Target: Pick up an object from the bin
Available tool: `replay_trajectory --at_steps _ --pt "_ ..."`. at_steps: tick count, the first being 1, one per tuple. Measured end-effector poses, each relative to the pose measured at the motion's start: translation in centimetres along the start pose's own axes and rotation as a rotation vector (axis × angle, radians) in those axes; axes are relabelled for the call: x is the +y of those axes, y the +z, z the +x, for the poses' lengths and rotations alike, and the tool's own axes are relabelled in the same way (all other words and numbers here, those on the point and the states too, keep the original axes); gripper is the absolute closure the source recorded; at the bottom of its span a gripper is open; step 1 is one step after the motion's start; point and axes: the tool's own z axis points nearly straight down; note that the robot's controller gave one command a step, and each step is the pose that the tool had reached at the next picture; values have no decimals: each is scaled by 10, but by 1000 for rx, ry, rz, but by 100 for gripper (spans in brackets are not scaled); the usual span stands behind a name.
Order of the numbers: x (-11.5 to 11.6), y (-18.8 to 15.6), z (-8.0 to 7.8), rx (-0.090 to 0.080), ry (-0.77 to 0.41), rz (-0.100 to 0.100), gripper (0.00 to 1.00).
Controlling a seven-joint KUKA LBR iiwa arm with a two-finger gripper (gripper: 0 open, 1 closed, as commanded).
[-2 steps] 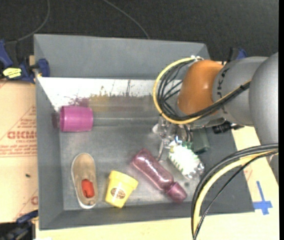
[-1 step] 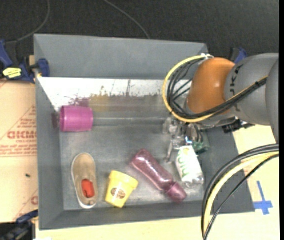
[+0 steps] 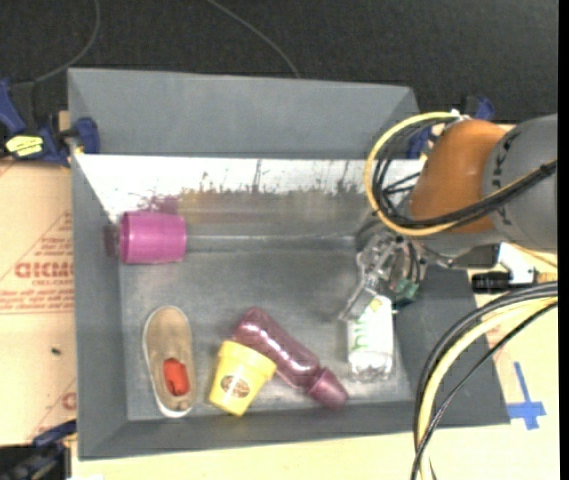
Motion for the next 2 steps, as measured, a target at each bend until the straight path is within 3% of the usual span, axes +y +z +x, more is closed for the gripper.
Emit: replay_trajectory --at_steps 1,2 --pt "74 30 108 -19 -401 23 0" --pt "-11 30 38 17 -221 -30 100"
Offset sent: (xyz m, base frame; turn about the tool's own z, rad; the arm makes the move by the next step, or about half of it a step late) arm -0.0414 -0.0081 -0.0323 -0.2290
